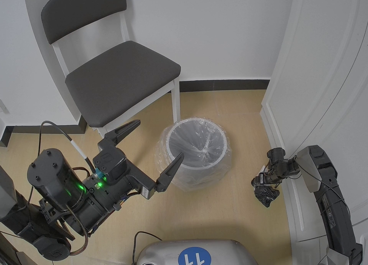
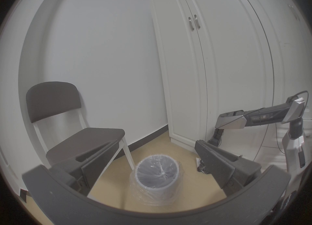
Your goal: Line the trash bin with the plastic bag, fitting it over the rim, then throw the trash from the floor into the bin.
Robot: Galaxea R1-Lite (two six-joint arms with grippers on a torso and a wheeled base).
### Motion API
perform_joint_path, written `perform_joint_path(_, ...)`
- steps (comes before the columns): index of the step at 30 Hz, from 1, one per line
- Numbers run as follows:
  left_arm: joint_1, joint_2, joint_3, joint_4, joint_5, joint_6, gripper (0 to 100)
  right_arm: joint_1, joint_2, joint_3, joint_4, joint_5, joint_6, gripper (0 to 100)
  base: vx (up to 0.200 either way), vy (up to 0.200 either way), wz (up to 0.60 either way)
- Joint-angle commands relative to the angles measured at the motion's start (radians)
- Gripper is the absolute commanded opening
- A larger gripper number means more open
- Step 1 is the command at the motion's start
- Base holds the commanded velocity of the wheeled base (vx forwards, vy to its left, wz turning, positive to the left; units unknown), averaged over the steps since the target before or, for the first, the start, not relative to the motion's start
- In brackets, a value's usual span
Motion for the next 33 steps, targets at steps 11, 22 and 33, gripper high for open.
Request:
perform_joint_path(11,-0.07,0.255,0.004,-0.001,0.005,0.126,100,0.0,-0.001,0.0,0.005,0.0,-0.008,100,0.0,0.0,0.0)
perform_joint_path(22,-0.116,0.277,0.024,-0.001,0.005,0.129,100,0.002,-0.004,0.0,0.032,0.0,-0.006,0,0.0,0.0,0.0)
perform_joint_path(33,-0.142,0.288,0.06,-0.001,0.003,0.139,100,0.002,-0.004,0.0,0.034,-0.017,-0.011,0,0.0,0.0,0.0)
